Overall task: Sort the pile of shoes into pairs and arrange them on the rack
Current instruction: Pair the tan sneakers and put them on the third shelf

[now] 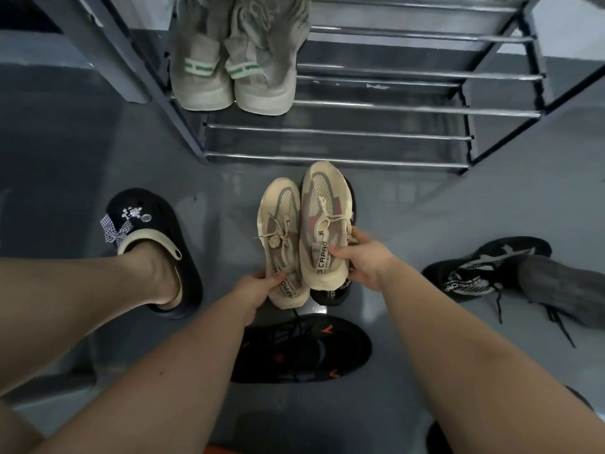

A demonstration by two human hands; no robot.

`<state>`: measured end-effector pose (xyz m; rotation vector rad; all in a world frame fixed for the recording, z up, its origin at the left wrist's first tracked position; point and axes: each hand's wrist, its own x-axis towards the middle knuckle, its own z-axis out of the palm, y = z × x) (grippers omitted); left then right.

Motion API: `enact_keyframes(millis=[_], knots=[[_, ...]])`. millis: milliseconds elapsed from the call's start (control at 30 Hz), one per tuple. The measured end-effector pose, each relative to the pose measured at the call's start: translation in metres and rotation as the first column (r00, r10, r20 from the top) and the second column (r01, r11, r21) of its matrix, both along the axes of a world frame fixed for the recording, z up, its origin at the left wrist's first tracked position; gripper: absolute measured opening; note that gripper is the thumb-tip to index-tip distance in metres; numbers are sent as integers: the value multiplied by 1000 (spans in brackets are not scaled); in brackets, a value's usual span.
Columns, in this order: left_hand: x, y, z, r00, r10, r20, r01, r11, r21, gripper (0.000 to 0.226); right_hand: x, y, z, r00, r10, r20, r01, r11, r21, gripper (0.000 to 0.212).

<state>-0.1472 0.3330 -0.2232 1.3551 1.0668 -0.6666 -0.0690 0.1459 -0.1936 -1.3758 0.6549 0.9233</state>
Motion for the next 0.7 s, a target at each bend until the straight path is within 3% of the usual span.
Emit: enact_keyframes(millis=[267, 700], knots=[[-1, 5, 46, 995, 93, 22, -85, 972, -220, 29, -7, -13, 39, 994, -112, 5, 112, 993, 33, 54], [0, -56, 101, 968, -76, 241, 154, 933, -326, 28, -53, -96, 111, 961, -221, 168, 234, 970, -65, 55]])
